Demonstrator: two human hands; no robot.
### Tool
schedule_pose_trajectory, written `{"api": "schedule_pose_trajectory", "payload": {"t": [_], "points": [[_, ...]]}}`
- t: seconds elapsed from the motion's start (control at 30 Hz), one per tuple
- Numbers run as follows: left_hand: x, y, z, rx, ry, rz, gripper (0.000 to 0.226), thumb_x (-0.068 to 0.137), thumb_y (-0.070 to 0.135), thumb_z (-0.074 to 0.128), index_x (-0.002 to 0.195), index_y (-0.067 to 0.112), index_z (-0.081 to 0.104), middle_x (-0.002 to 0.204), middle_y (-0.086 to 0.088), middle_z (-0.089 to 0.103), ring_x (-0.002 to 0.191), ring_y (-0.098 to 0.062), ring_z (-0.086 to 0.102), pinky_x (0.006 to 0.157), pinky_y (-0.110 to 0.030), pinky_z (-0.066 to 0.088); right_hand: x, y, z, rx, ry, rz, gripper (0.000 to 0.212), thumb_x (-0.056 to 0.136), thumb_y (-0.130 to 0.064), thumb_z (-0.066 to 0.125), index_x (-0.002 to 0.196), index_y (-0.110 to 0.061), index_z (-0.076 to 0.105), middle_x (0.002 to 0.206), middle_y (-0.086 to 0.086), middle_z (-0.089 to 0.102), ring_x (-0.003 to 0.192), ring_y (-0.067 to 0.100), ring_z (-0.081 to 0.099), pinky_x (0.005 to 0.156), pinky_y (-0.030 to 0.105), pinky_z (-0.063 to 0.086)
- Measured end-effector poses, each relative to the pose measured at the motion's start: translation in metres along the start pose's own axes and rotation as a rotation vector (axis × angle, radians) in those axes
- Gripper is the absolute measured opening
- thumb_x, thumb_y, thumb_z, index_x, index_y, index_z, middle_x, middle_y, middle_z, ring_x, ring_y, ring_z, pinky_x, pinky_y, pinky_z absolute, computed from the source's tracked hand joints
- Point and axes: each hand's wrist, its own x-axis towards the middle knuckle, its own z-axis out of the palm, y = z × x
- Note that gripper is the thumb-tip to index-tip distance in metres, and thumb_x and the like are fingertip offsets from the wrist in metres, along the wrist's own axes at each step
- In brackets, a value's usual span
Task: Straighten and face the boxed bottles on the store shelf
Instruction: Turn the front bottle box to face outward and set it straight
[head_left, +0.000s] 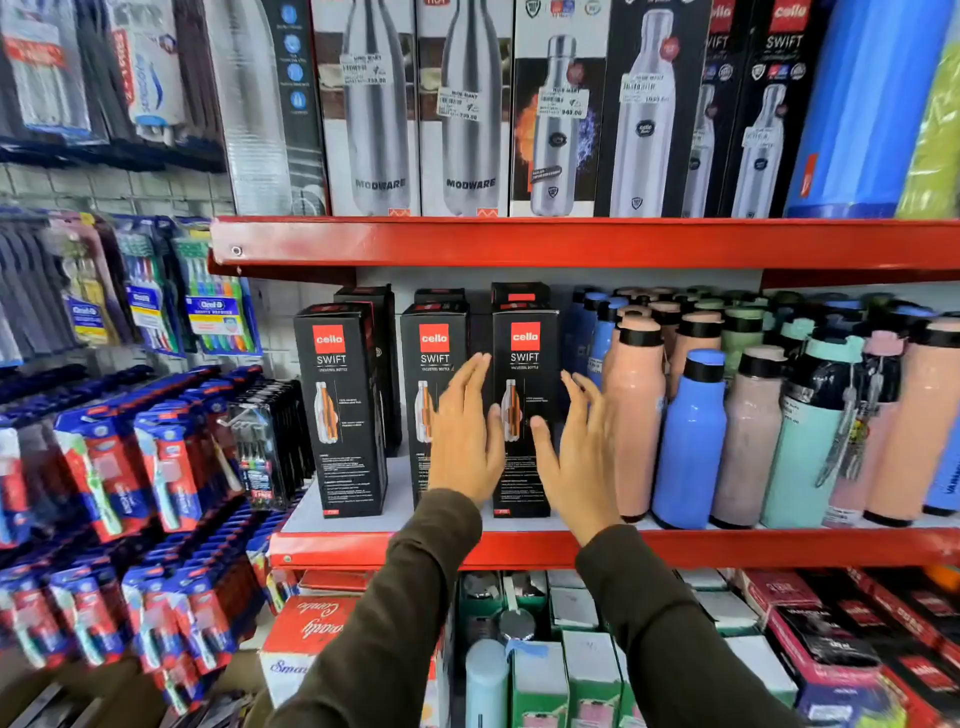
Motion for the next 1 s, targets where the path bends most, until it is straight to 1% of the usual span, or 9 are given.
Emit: {"api": "schedule_pose_trajectory", "payload": {"t": [0.07, 0.2, 0.37, 0.47, 0.53, 0.6, 0.73, 0.87, 1.0], "points": [[-0.01, -0.004, 0.013, -0.143, -0.056, -0.166, 0.052, 0.101, 0.018, 0.035, 0.151, 0.017, 0.022, 0.156, -0.002, 0.029, 0.144, -0.007, 0.023, 0.115, -0.008, 0.01, -0.005, 0.008, 0.008, 0.179, -0.09, 0.181, 0.057, 0.1, -0.03, 0.047, 0.151, -0.019, 0.024, 0.153, 0.004, 0.026, 0.144, 0.021, 0.028, 0.119, 0.038, 0.028], [-0.03, -0.013, 0.044, -0.335, -0.251, -0.449, 0.056, 0.102, 0.017, 0.034, 0.153, 0.012, 0.011, 0.162, -0.004, 0.015, 0.15, -0.013, 0.013, 0.12, -0.023, 0.01, -0.013, 0.029, 0.028, 0.325, -0.307, 0.439, 0.056, 0.102, -0.026, 0.041, 0.154, -0.018, 0.02, 0.161, 0.002, 0.023, 0.149, 0.017, 0.02, 0.115, 0.024, 0.015], [-0.036, -0.022, 0.062, -0.412, -0.293, -0.645, 0.052, 0.102, 0.016, 0.035, 0.151, 0.009, 0.018, 0.158, -0.009, 0.027, 0.147, -0.019, 0.025, 0.116, -0.022, 0.018, -0.015, 0.037, 0.038, 0.419, -0.36, 0.456, 0.052, 0.1, -0.011, 0.042, 0.15, -0.02, 0.03, 0.145, -0.004, 0.043, 0.131, 0.007, 0.04, 0.108, 0.021, 0.028], [-0.039, -0.03, 0.067, -0.374, -0.279, -0.718, 0.049, 0.102, 0.021, 0.038, 0.148, 0.011, 0.031, 0.15, -0.013, 0.043, 0.14, -0.025, 0.04, 0.118, -0.036, 0.03, -0.017, 0.037, 0.036, 0.438, -0.357, 0.47, 0.052, 0.1, -0.009, 0.043, 0.149, -0.021, 0.031, 0.14, -0.006, 0.046, 0.126, 0.005, 0.042, 0.105, 0.021, 0.032], [-0.038, -0.035, 0.07, -0.329, -0.253, -0.733, 0.044, 0.101, 0.023, 0.042, 0.143, 0.011, 0.042, 0.14, -0.015, 0.054, 0.131, -0.028, 0.05, 0.112, -0.041, 0.039, -0.018, 0.037, 0.036, 0.435, -0.357, 0.464, 0.054, 0.099, -0.007, 0.044, 0.149, -0.021, 0.031, 0.139, -0.008, 0.046, 0.127, 0.004, 0.041, 0.105, 0.02, 0.031], [-0.036, -0.037, 0.07, -0.34, -0.203, -0.752, 0.04, 0.1, 0.022, 0.044, 0.137, 0.01, 0.05, 0.132, -0.016, 0.061, 0.122, -0.029, 0.058, 0.107, -0.04, 0.045, -0.018, 0.039, 0.039, 0.434, -0.351, 0.467, 0.058, 0.097, -0.004, 0.046, 0.15, -0.022, 0.03, 0.143, -0.006, 0.046, 0.131, 0.007, 0.042, 0.11, 0.023, 0.033], [-0.033, -0.035, 0.069, -0.367, -0.139, -0.746, 0.038, 0.099, 0.022, 0.047, 0.135, 0.01, 0.053, 0.127, -0.014, 0.065, 0.112, -0.021, 0.062, 0.1, -0.031, 0.048, -0.016, 0.042, 0.035, 0.43, -0.356, 0.438, 0.073, 0.087, 0.007, 0.056, 0.148, -0.025, 0.031, 0.135, -0.011, 0.048, 0.129, 0.005, 0.044, 0.103, 0.008, 0.035], [-0.026, -0.028, 0.066, -0.366, -0.104, -0.703, 0.039, 0.098, 0.025, 0.048, 0.136, 0.015, 0.052, 0.12, -0.012, 0.068, 0.099, -0.01, 0.058, 0.091, -0.023, 0.045, -0.012, 0.047, 0.031, 0.408, -0.341, 0.385, 0.094, 0.075, -0.001, 0.074, 0.151, -0.029, 0.026, 0.145, -0.002, 0.05, 0.134, 0.012, 0.047, 0.111, 0.034, 0.042], [-0.022, -0.021, 0.063, -0.476, -0.082, -0.687, 0.039, 0.095, 0.025, 0.055, 0.133, 0.017, 0.055, 0.123, -0.006, 0.068, 0.104, -0.004, 0.061, 0.09, -0.016, 0.046, -0.007, 0.046, 0.029, 0.4, -0.27, 0.362, 0.107, 0.061, -0.026, 0.086, 0.149, -0.034, 0.026, 0.143, -0.008, 0.051, 0.133, 0.012, 0.049, 0.109, 0.043, 0.045]]}}
